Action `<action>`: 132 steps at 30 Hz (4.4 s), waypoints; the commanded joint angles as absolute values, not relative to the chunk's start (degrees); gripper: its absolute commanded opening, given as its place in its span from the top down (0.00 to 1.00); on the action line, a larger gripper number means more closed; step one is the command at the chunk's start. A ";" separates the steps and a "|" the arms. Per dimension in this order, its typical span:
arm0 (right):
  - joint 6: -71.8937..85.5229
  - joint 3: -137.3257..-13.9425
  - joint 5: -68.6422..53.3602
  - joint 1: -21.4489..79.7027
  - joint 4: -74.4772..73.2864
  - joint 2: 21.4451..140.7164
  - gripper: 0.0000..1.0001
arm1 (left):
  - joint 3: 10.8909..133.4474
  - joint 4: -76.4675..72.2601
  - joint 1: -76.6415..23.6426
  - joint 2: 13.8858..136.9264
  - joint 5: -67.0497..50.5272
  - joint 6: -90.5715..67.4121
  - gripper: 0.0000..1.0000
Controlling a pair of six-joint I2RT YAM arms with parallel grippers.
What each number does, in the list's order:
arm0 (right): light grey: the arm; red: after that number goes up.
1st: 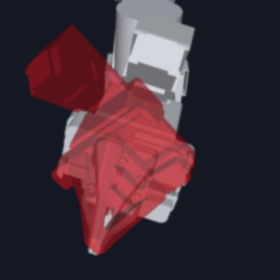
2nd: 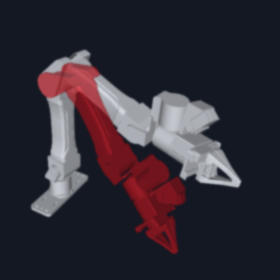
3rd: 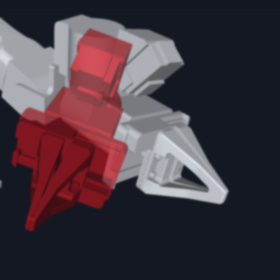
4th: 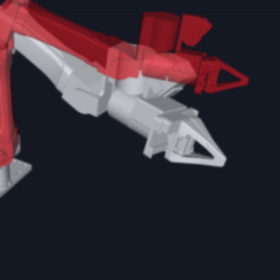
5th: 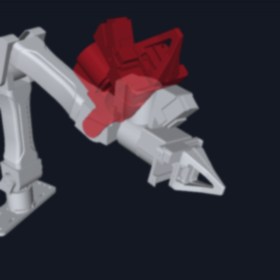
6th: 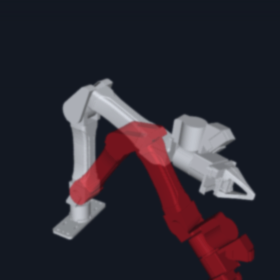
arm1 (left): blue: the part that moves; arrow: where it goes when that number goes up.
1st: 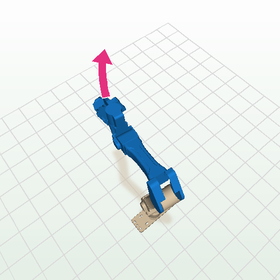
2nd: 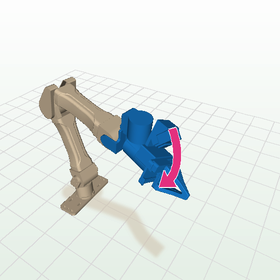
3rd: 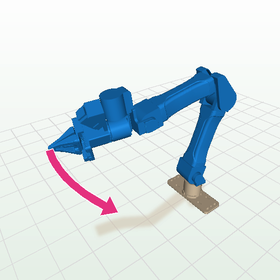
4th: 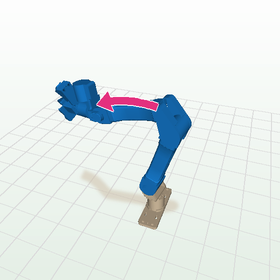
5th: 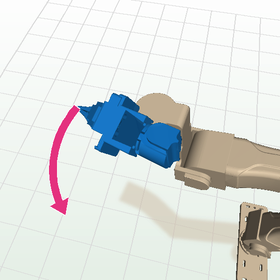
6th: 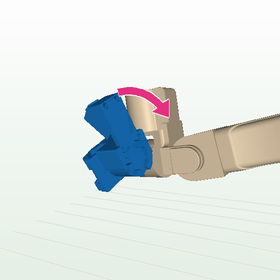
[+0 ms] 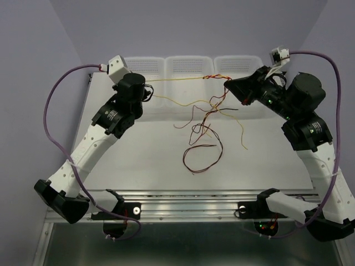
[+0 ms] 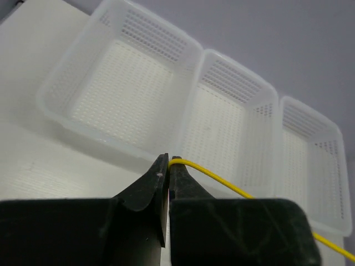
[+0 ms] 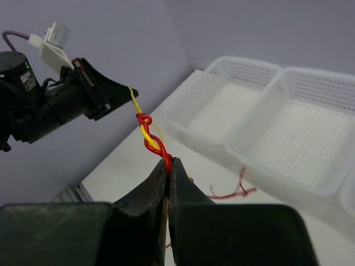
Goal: Untangle the cables
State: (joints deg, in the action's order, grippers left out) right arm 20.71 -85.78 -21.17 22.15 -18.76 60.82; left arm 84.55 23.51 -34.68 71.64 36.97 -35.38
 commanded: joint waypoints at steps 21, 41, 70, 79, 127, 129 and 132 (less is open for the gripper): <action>11.16 -95.08 -36.56 22.15 -32.96 68.29 0.99 | 84.03 34.97 -24.78 80.85 49.04 -31.98 0.01; 19.23 -110.07 -29.44 22.15 -27.43 72.87 0.99 | 73.66 26.12 -24.43 80.78 36.25 -32.88 0.01; 34.36 -82.44 -21.53 22.15 -25.84 69.87 0.99 | 40.69 -13.71 -40.78 67.31 -1.05 -24.35 0.01; 36.21 -83.94 -23.20 22.15 -26.37 70.84 0.99 | 43.15 -14.94 -48.42 65.32 6.23 -26.02 0.01; 55.19 -77.26 -16.61 22.15 -23.12 67.41 0.99 | 59.76 -18.20 -59.76 79.44 15.90 -24.43 0.32; 55.28 -77.34 -16.70 22.15 -23.03 67.24 0.99 | 61.69 -16.79 -59.76 80.68 18.54 -24.78 0.34; 55.63 -76.73 -16.96 22.15 -22.68 66.71 0.99 | 63.45 -15.21 -59.85 81.83 20.21 -25.75 0.35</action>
